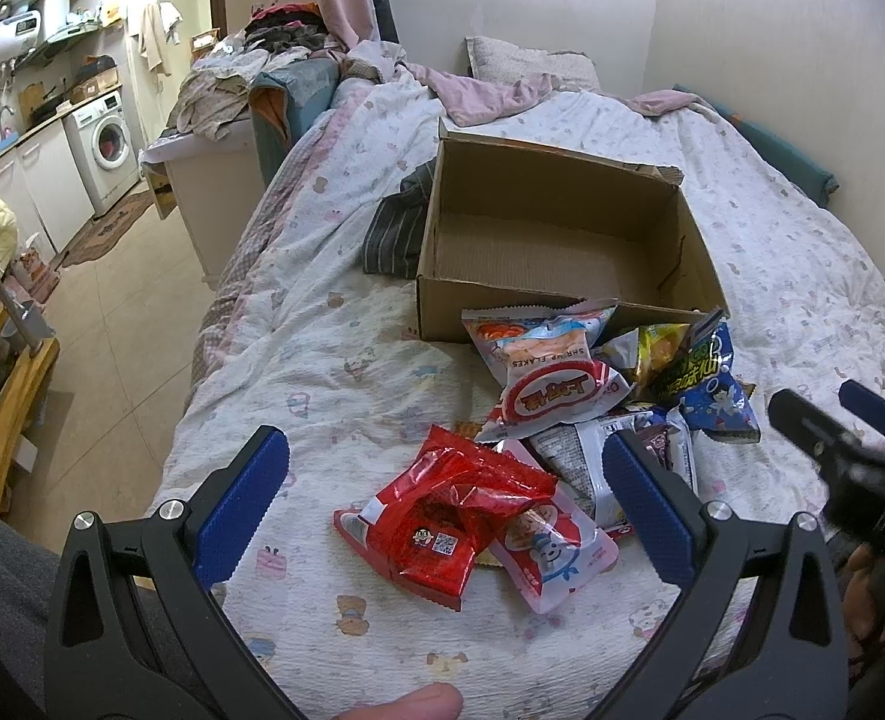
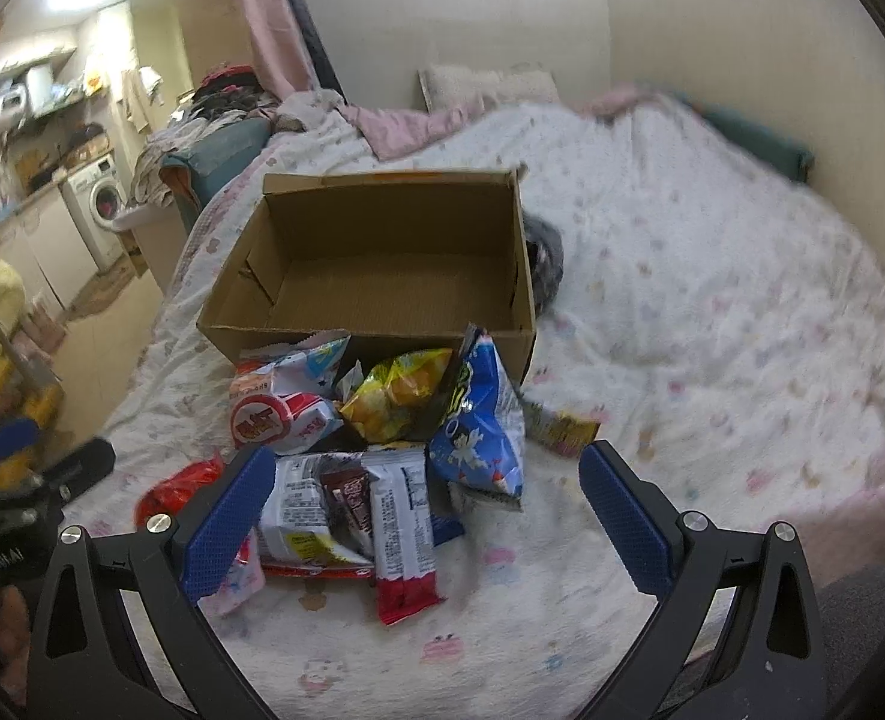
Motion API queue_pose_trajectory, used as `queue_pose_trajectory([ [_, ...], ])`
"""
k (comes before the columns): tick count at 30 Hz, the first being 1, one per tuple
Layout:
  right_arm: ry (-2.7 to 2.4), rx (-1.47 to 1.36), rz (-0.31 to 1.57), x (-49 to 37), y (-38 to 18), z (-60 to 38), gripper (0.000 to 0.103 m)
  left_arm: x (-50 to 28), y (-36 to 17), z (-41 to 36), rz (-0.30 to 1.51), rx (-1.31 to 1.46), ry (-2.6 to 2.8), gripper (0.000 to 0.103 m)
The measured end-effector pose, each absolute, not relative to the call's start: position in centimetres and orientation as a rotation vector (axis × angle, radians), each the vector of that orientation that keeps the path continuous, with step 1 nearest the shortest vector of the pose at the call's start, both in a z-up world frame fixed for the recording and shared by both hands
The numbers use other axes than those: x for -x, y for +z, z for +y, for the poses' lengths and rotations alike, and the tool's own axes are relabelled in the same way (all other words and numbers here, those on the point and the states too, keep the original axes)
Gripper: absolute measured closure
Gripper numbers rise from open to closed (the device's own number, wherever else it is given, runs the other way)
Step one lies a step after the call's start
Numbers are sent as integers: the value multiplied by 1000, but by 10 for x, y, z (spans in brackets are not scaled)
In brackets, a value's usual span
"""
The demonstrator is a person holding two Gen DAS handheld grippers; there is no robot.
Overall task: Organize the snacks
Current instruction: 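Grasp the red snack bag with the left tool while the right tool grasps the blue chip bag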
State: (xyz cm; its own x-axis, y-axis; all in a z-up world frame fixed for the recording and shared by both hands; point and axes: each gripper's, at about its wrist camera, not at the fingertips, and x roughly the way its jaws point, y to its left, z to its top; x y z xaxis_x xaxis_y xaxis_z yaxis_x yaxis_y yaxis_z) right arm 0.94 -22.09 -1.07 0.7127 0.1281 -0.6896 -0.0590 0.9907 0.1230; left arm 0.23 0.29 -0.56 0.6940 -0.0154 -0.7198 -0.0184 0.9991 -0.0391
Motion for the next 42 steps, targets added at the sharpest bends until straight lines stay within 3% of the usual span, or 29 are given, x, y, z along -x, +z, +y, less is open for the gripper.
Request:
queue_pose_trajectory([
  [10, 163, -415, 1166, -98, -42, -288, 0, -18, -8, 11, 889, 28, 39, 0],
  [12, 190, -432, 1220, -112, -48, -290, 4, -27, -8, 15, 924, 16, 61, 0],
  [18, 223, -407, 1290, -133, -71, -279, 25, -60, -19, 39, 1070, 52, 93, 0],
  [29, 263, -356, 1322, -149, -94, -261, 27, -96, -81, 51, 1444, 125, -70, 0],
  [31, 266, -341, 1322, -151, -95, -259, 34, -98, -82, 40, 1464, 71, -136, 0],
  [33, 260, -320, 1323, -151, -95, -259, 49, -100, -84, 31, 1497, 47, -207, 0],
  [38, 261, -295, 1298, -149, -91, -269, 59, -100, -94, 12, 1528, -74, -281, 0],
  [40, 271, -296, 1278, -147, -87, -271, 61, -101, -101, 13, 1546, -54, -288, 5],
  [41, 273, -297, 1269, -146, -85, -272, 61, -100, -104, 12, 1556, -45, -295, 18],
  [42, 273, -299, 1261, -144, -83, -276, 61, -102, -109, 13, 1564, -45, -295, 22],
])
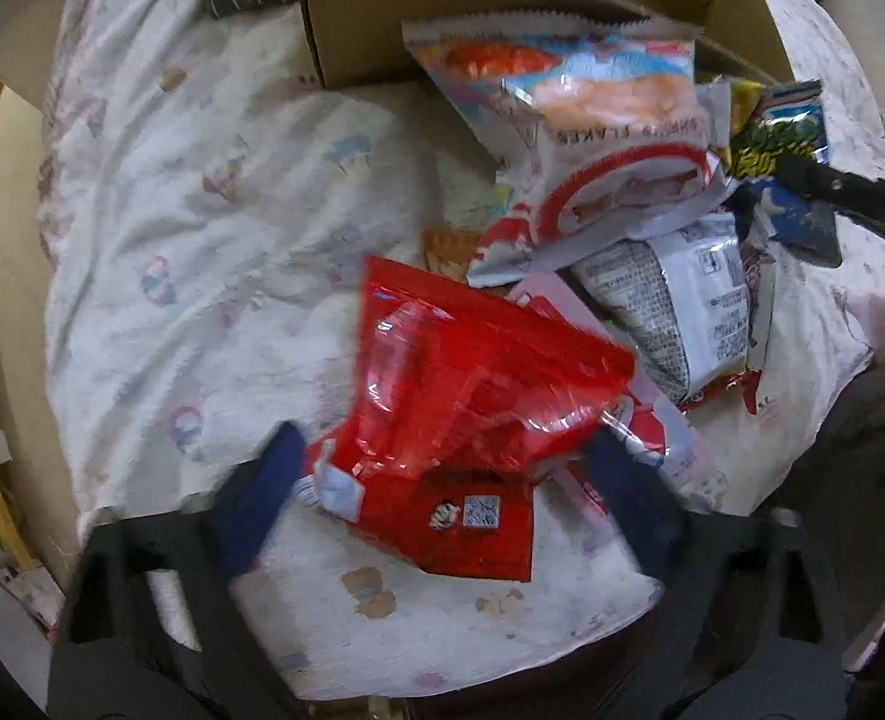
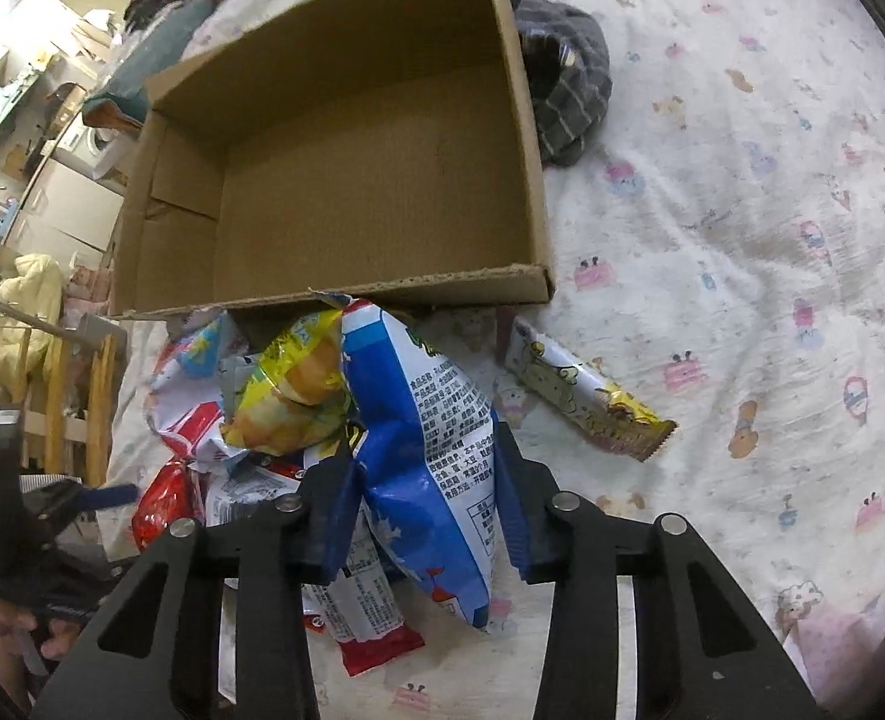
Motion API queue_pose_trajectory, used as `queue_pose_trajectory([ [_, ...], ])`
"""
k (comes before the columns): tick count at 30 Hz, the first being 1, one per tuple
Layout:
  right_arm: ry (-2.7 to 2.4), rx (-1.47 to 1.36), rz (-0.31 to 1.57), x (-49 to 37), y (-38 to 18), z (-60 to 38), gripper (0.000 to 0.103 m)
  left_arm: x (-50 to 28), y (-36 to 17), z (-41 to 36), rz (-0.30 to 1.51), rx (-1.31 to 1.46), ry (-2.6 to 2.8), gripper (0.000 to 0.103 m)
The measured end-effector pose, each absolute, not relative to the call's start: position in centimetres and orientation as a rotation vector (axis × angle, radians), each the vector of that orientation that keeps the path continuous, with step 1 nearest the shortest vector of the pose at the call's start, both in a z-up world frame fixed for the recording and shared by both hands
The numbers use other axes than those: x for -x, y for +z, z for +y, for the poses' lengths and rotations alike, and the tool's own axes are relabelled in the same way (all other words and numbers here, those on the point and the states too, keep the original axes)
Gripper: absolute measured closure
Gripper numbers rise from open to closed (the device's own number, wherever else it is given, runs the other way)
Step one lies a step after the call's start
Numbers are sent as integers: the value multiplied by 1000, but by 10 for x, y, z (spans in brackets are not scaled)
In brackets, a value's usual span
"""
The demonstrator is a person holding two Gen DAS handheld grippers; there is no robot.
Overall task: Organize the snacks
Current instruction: 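Grasp the red snack bag with the left tool while the right tool grasps the blue chip bag, then lower the red bag into the box with the left tool while the right tool drops the blue bag in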
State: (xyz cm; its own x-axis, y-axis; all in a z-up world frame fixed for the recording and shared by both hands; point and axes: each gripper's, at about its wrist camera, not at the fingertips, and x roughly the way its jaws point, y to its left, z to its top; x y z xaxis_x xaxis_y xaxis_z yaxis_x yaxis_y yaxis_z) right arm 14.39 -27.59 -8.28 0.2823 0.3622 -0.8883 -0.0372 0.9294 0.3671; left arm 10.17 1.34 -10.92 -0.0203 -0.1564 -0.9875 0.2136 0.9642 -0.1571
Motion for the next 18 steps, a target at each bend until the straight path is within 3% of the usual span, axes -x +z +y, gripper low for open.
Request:
queue_pose_trajectory([
  [1, 272, -306, 1252, -141, -81, -281, 61, -101, -113, 13, 1566, -49, -293, 22],
  [3, 282, -325, 1244, -135, -79, -287, 61, -97, -114, 10, 1562, -70, -302, 36],
  [6, 295, -351, 1224, -123, -73, -302, 62, -88, -108, 7, 1528, -92, -302, 47],
  [18, 394, -528, 1011, -86, -18, -336, 61, -74, -31, 10, 1324, -79, -175, 51],
])
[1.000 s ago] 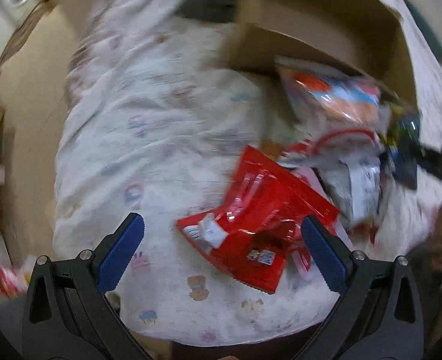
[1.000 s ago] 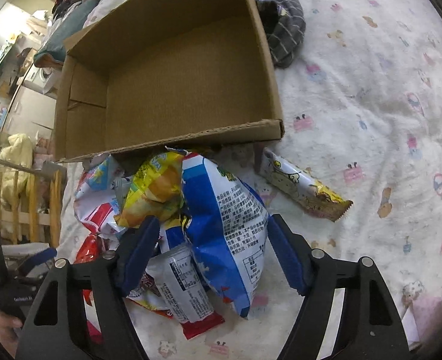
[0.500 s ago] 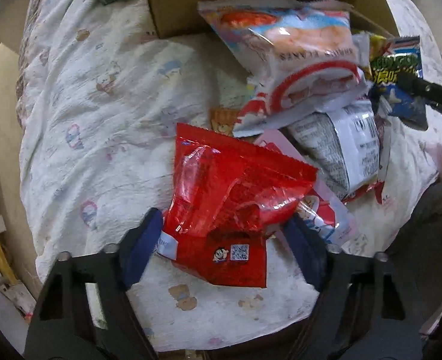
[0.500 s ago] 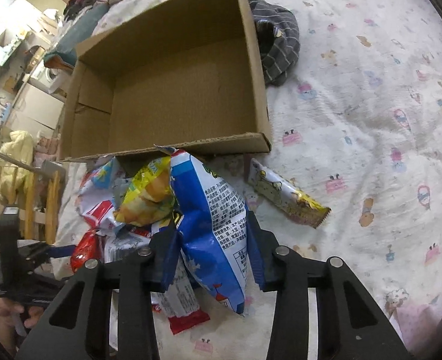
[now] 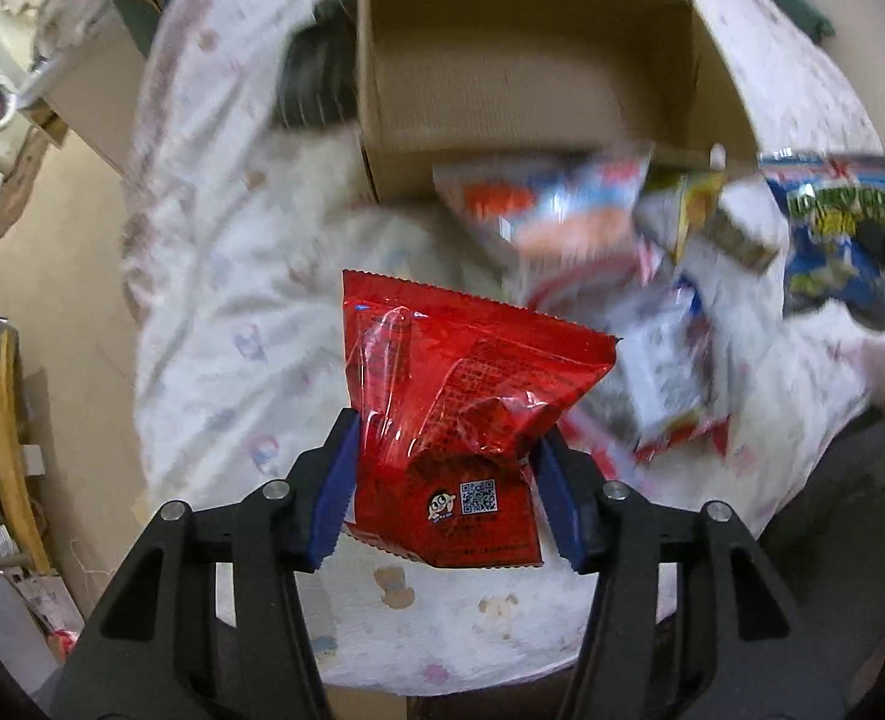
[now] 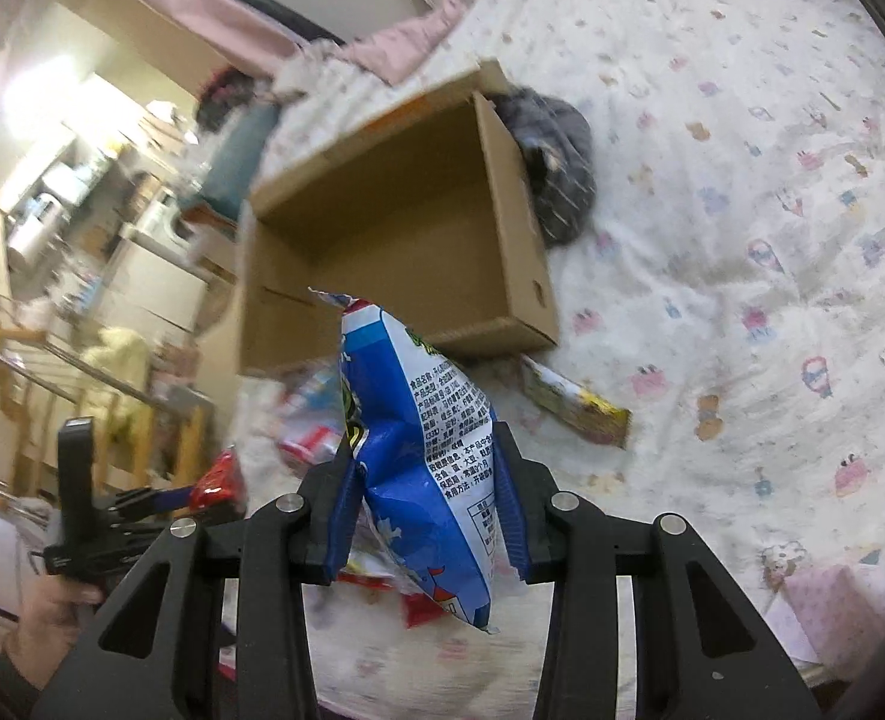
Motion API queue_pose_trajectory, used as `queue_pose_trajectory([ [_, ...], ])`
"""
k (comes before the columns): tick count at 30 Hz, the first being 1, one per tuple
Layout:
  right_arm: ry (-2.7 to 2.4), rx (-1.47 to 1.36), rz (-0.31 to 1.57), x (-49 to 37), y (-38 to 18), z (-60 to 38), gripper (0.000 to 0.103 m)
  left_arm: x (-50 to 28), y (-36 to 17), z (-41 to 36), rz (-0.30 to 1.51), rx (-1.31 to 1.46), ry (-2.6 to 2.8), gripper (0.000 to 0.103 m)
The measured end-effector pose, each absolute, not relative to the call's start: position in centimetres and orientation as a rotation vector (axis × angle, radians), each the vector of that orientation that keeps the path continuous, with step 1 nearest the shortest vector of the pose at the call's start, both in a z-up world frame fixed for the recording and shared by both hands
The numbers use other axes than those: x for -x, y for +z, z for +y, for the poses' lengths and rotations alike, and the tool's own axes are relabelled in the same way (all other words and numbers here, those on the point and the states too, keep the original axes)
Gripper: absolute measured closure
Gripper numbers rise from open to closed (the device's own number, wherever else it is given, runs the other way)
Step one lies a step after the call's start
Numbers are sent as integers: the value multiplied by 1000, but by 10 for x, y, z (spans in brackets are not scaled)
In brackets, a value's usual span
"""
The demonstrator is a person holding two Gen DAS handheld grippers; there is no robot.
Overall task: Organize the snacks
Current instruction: 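Lower the red bag into the box with the left tool while the right tool drops the blue bag in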
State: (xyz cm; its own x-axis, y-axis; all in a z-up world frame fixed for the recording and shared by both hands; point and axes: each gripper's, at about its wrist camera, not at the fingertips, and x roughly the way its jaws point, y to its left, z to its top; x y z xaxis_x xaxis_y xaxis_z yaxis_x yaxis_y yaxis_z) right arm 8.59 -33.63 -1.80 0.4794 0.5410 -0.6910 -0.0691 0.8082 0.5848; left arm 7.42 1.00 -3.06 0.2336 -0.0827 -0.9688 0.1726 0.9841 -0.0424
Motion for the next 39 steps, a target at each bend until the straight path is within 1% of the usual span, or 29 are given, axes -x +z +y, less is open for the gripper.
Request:
queue_pose_trajectory([
  [6, 420, -570, 960, -115, 7, -322, 61, -111, 17, 8, 1169, -35, -103, 51],
  [12, 427, -604, 937, -157, 17, -308, 61, -145, 41, 3, 1028, 4, -61, 51],
  [19, 405, -593, 950, -212, -1, -285, 61, -197, 35, -15, 978, 24, -92, 51],
  [27, 371, -534, 948, -227, -39, -268, 61, -220, 10, -14, 914, 59, -9, 51],
  [30, 390, -521, 971, -238, -52, -261, 61, -224, 2, -23, 856, -24, 6, 51],
  [34, 394, -571, 1029, -251, -67, -257, 61, -225, -4, -37, 816, -138, -4, 50],
  [39, 385, -556, 1057, -254, -76, -254, 60, -226, 1, -34, 819, -115, -33, 50],
])
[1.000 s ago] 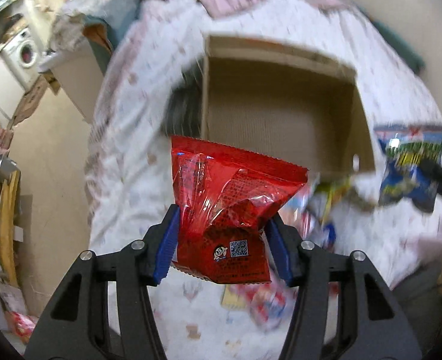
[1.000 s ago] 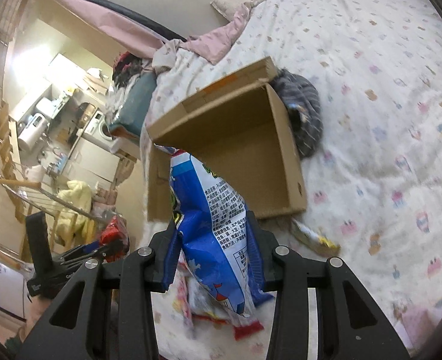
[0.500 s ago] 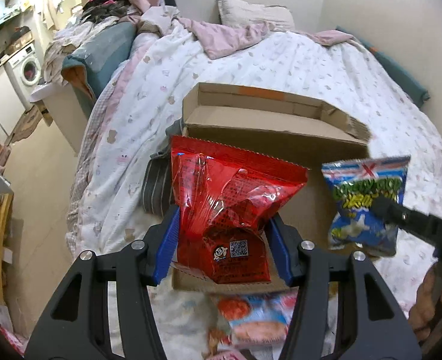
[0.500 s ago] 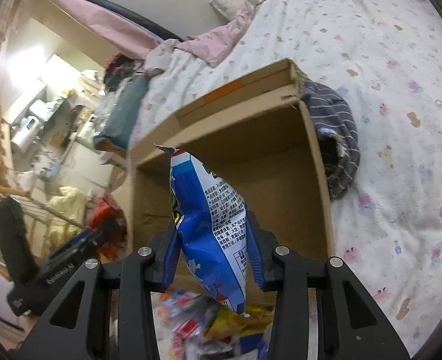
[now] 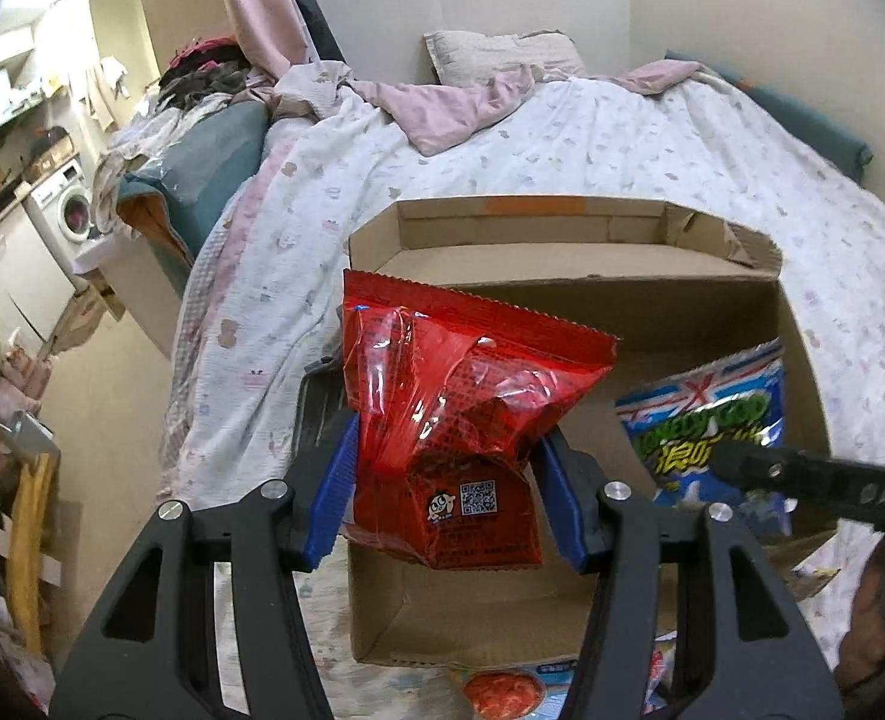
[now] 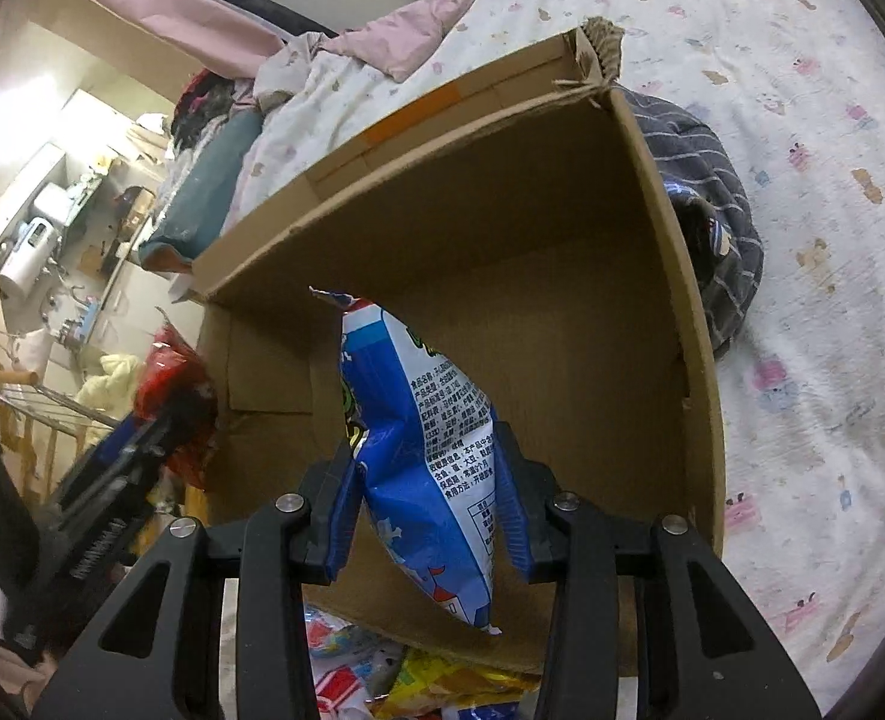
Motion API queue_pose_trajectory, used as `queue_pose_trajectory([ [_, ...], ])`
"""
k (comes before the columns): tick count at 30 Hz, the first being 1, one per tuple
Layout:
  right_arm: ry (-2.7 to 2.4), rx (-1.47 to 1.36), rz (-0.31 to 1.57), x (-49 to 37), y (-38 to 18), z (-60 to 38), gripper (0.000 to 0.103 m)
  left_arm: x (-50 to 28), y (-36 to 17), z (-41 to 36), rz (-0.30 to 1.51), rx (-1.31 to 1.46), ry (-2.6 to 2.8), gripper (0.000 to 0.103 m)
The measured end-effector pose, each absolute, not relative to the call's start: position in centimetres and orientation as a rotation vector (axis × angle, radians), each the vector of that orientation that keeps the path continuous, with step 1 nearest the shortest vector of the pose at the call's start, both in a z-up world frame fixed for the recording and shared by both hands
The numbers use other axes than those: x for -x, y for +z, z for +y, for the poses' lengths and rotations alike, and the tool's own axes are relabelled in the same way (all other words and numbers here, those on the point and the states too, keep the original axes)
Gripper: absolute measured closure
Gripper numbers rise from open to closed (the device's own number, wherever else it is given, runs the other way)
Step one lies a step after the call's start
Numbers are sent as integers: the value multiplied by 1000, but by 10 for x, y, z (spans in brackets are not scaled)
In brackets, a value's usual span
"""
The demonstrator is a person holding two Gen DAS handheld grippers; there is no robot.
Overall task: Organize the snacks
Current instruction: 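Lower the red bag into the box with the left tool while the right tool drops the blue bag in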
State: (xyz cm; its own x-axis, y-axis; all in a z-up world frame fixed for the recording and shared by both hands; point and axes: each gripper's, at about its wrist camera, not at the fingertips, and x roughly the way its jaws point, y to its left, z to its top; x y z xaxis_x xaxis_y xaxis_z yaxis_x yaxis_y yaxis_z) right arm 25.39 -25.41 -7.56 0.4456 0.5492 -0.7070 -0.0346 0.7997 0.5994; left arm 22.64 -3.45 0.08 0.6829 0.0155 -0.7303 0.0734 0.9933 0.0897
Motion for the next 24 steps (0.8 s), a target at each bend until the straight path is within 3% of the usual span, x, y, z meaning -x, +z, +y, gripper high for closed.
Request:
queue_pose_trajectory([
  [14, 378, -579, 1047, -250, -74, -261, 58, -219, -3, -34, 875, -50, -121, 48],
  [16, 376, -581, 1047, -252, -73, -261, 57, -222, -4, -31, 889, -37, -128, 43],
  [17, 381, -583, 1046, -252, -73, -261, 56, -222, -3, -30, 895, -30, -129, 34],
  [18, 385, -585, 1046, -252, -73, -262, 53, -223, -3, -29, 898, -22, -128, 25],
  [20, 392, -591, 1041, -251, -71, -262, 43, -222, -2, -27, 896, 0, -131, 16],
  [21, 393, -594, 1033, -250, -69, -263, 35, -221, -1, -26, 895, 9, -136, 14],
  [24, 385, -579, 999, -249, -61, -264, 26, -220, 0, -27, 899, 13, -143, 14],
])
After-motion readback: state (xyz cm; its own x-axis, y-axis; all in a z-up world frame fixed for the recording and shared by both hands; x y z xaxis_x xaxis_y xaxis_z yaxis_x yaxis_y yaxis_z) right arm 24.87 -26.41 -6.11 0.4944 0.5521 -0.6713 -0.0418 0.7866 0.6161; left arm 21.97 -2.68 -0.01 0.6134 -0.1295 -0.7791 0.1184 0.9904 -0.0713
